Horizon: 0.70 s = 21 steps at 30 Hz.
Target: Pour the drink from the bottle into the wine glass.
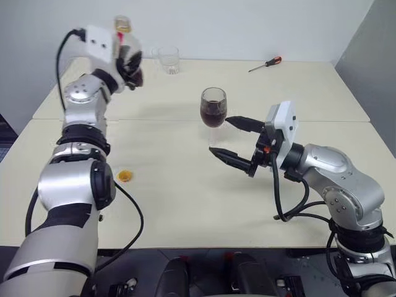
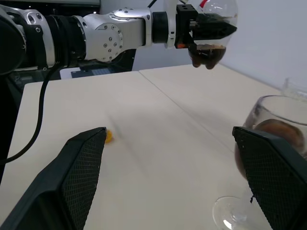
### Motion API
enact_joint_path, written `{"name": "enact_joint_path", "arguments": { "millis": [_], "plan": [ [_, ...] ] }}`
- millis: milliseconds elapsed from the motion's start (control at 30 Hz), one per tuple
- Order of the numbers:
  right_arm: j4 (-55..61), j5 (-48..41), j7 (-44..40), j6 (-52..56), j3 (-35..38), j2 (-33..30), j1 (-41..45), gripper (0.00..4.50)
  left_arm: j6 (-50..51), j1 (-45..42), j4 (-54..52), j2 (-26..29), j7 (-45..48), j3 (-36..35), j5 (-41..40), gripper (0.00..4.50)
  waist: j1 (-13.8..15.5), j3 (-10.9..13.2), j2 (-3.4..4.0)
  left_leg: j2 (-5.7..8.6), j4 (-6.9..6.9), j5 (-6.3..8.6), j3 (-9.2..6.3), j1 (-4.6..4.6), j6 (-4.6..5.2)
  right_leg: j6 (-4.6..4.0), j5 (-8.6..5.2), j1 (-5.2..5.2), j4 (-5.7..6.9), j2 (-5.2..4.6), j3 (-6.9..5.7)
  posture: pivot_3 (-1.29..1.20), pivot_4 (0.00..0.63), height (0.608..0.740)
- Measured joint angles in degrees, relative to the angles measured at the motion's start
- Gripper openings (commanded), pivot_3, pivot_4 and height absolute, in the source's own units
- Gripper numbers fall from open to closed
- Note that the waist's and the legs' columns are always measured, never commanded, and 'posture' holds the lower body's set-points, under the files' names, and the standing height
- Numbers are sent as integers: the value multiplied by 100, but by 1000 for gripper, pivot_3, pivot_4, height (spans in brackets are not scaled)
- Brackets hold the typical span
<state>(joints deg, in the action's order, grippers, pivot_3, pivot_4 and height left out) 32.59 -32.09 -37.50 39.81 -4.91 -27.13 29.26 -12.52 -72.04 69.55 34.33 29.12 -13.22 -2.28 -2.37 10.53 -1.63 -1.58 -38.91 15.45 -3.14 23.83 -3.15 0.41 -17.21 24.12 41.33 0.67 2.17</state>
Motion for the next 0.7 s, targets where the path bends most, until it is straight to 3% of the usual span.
{"name": "enact_joint_path", "arguments": {
  "millis": [433, 700],
  "plan": [
    [-136, 197, -32, -412, -208, 149, -82, 4500, 90, 1708, -196, 375, -467, -797, -713, 1315, 57, -20, -26, -3, -5, -6, -6, 0, -11, 0, 0, -4, 0, -19, -5, 0, 150, 740],
    [-146, 172, 51, -404, -202, 207, -10, 4500, -59, 1952, -190, 259, -390, -1048, -1062, 1315, 60, -28, -38, 0, -5, 0, -5, -2, 0, 0, 0, -6, 0, -21, -6, 0, 150, 740]
  ]
}}
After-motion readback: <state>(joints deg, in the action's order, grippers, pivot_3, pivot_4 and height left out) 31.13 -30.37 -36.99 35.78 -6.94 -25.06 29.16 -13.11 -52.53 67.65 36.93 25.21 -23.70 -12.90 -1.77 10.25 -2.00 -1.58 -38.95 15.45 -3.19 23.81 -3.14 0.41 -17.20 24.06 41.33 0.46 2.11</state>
